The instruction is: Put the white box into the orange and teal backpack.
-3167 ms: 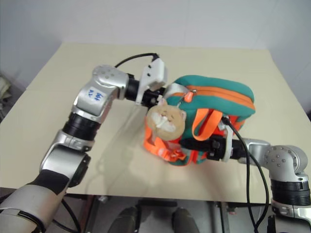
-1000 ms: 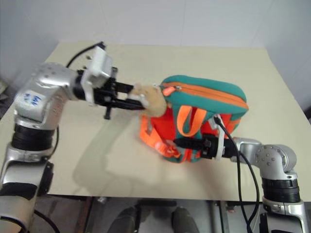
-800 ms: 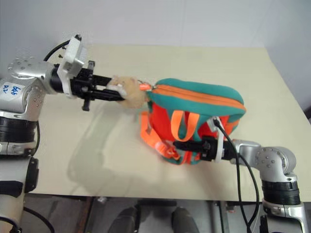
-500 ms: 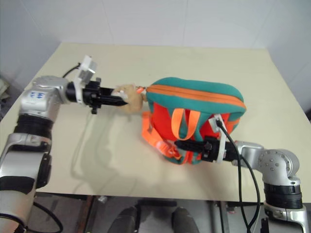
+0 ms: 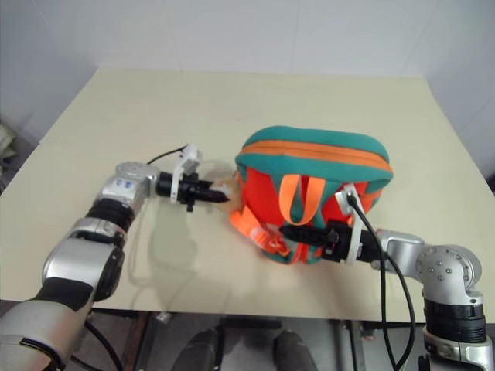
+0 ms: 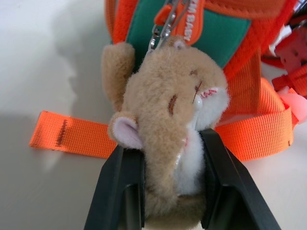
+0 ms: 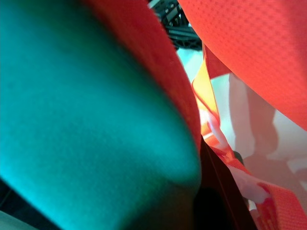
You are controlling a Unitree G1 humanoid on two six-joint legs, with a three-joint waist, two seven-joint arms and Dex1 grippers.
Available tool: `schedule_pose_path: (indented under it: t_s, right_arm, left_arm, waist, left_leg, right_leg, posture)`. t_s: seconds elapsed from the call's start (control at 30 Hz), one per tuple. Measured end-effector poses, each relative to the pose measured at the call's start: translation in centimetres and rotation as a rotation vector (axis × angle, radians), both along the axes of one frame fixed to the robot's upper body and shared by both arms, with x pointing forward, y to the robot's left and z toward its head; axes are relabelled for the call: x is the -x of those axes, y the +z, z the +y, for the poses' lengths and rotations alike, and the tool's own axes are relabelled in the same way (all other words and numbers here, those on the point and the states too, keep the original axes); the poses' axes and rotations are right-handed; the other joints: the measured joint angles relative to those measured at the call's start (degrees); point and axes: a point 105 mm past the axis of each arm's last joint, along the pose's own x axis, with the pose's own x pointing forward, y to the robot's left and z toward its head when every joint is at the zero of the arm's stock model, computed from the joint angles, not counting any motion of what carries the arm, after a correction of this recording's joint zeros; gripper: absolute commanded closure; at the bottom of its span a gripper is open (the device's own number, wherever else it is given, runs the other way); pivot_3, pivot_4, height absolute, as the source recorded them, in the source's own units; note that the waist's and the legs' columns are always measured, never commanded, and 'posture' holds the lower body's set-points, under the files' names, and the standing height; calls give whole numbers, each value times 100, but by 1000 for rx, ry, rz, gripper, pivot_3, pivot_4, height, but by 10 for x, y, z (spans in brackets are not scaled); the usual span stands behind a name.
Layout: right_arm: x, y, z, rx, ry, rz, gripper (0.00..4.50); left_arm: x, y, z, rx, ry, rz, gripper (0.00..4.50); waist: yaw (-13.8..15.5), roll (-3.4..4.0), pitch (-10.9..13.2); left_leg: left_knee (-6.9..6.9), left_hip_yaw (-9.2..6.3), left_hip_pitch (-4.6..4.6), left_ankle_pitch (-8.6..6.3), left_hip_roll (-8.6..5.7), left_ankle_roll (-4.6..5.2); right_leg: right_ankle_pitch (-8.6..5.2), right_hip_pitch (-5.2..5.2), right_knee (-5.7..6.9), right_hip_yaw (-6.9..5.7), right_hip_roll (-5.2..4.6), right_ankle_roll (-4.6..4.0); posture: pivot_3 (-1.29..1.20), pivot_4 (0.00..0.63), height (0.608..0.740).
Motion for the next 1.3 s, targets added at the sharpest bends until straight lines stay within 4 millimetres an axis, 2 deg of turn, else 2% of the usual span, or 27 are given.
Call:
schedule_pose_path:
  t_s: [0.17, 0.27, 0.37, 0.43, 0.57, 0.7, 0.73, 0.87, 1.1, 1.3]
  right_arm:
    - [1, 8, 0, 33, 3, -62, 4108]
    - [-3, 11, -5, 120, -16, -145, 4108]
    - [-6, 16, -14, 208, -25, -247, 3393]
    - [-8, 20, -20, 265, -23, -323, 2749]
    - [-10, 25, -39, 407, -24, -495, 1463]
    - [-9, 23, -49, 468, -35, -597, 138]
    - [-9, 23, -55, 487, -55, -618, 39]
    - [-6, 20, -76, 554, -109, -699, 39]
    - [2, 4, -111, 640, -168, -737, 39]
    - [18, -5, -120, 627, -129, -707, 39]
  left_arm:
    - [7, 9, 14, -20, -8, -96, 3542]
    - [22, 21, 33, -44, -25, -165, 2643]
    - [41, 32, 52, -45, -11, -217, 1711]
    - [59, 35, 61, -46, 1, -240, 1083]
    - [97, 12, 73, -73, 29, -142, 0]
    - [115, 7, 68, 2, 76, -116, 0]
    - [119, 3, 69, 3, 89, -106, 0]
    - [128, -15, 72, 17, 139, -66, 0]
    - [121, 1, 73, 35, 165, -217, 0]
    - [110, 19, 79, 17, 144, -345, 0]
  waist:
    - [-45, 0, 0]
    - [-87, 1, 0]
    - [-108, 1, 0]
    - [-103, 1, 0]
    - [-75, 2, 1]
    - [17, 0, 2]
    - [21, 0, 2]
    - [12, 0, 2]
    - [-7, 0, 2]
    - [-40, 0, 2]
  left_leg:
    - [-5, 7, -2, 0, 0, 0]
    - [-24, 10, -1, 1, 10, -1]
    - [-42, 10, -1, 2, 26, -3]
    - [-45, 11, -1, 2, 34, -3]
    - [-50, 14, 2, 0, 33, 0]
    - [-45, 5, 5, 0, 30, 1]
    - [-45, 7, 8, 0, 25, 1]
    - [-45, 8, 7, 1, 22, 2]
    - [-44, 8, 15, 2, 10, 2]
    - [-47, 12, 16, 2, 5, 1]
  right_leg:
    - [0, -5, 1, 7, 0, 0]
    - [0, -18, -3, 13, 5, 0]
    - [0, -21, -16, 12, 5, 0]
    - [0, -19, -26, 14, 0, 0]
    - [0, -12, -41, 16, -7, 0]
    - [1, 2, -39, 1, -10, -1]
    - [1, 6, -41, 3, -13, -1]
    - [2, 6, -43, 2, -13, 0]
    - [2, 15, -43, 0, -10, -1]
    - [3, 15, -47, 2, -5, -2]
  posture:
    - [0, 150, 740]
    - [0, 150, 740]
    - [0, 150, 740]
    - [0, 150, 740]
    - [0, 150, 740]
    - [0, 150, 740]
    - [0, 150, 740]
    - [0, 150, 740]
    - [0, 150, 740]
    - [0, 150, 740]
